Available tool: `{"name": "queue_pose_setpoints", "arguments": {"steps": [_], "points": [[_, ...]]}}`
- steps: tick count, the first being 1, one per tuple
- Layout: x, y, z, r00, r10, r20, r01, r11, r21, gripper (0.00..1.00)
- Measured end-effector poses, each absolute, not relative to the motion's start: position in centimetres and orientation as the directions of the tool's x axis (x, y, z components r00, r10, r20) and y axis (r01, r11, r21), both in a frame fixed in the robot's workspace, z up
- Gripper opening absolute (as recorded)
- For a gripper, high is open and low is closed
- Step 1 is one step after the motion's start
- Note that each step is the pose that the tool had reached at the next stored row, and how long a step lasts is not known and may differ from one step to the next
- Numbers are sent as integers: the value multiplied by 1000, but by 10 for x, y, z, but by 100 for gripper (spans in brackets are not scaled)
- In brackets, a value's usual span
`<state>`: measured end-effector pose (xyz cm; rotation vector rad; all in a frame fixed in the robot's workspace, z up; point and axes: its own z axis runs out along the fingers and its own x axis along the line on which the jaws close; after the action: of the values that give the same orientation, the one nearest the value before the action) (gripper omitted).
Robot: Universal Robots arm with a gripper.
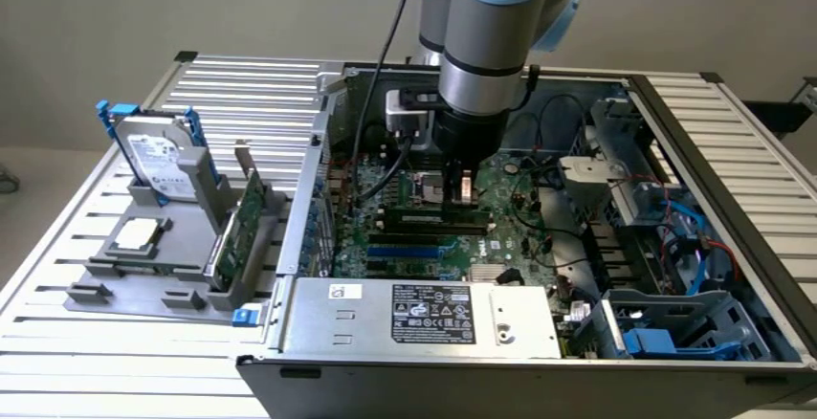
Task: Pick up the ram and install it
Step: 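Insert the ram into the slot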
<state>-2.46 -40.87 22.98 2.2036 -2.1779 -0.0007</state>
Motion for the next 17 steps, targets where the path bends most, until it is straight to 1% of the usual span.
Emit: {"name": "queue_pose_setpoints", "arguments": {"steps": [17], "points": [[-25, -407, 227, 12, -999, 33, -999, -11, 32, 13]]}}
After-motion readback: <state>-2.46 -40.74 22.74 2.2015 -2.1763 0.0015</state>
